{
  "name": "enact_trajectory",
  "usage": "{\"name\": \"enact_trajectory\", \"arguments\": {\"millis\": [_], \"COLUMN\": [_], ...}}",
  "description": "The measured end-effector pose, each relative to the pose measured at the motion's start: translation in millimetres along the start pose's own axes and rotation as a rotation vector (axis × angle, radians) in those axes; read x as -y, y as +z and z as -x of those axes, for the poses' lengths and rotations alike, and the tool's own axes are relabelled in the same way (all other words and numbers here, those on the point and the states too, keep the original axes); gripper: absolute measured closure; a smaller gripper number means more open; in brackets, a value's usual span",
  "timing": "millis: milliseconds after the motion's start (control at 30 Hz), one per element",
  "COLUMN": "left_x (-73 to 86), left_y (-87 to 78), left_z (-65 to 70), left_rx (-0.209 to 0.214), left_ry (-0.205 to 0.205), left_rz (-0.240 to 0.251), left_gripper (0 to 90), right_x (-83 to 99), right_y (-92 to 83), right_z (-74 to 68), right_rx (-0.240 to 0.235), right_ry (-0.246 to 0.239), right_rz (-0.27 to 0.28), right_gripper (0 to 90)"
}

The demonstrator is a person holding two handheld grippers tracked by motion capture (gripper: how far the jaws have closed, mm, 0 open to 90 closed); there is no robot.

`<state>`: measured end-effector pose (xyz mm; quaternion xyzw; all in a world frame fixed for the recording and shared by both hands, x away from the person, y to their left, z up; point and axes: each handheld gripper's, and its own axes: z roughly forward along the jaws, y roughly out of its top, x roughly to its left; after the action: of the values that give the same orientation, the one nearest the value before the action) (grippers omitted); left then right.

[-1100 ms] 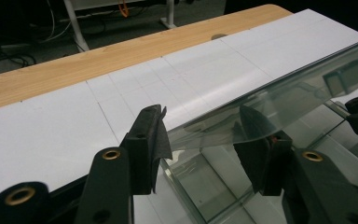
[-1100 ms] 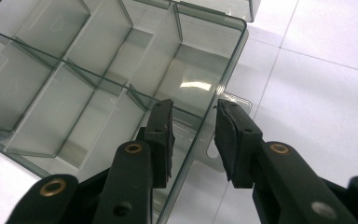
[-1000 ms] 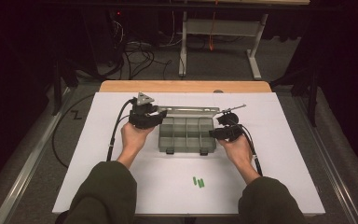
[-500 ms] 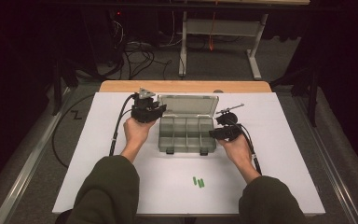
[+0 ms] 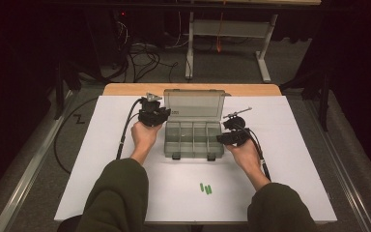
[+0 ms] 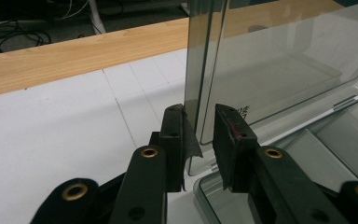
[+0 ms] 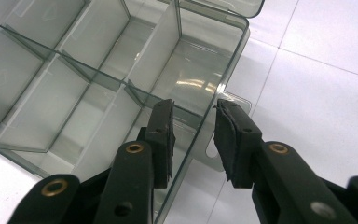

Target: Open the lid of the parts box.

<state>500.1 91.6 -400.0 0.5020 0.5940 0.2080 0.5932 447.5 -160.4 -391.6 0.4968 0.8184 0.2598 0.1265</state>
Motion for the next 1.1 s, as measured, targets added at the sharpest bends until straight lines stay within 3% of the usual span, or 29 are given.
{"name": "enact_trajectory", "arguments": {"millis": [433, 1100], "left_x": [3.6, 18.9], "left_y": [12.0, 22.3], "left_z": [-5.7, -16.0], "left_rx": [-0.027, -0.065], "left_ry": [-0.004, -0.012], "left_rz": [-0.008, -0.098], "left_gripper": [75.5, 71.3], "right_x": [-0.4, 0.2], "right_y": [0.1, 0.1], "right_z": [1.5, 0.0], "right_rx": [-0.007, 0.005], "right_ry": [0.001, -0.003], "right_rz": [-0.001, -0.001], "right_gripper": [70.4, 71.0]}}
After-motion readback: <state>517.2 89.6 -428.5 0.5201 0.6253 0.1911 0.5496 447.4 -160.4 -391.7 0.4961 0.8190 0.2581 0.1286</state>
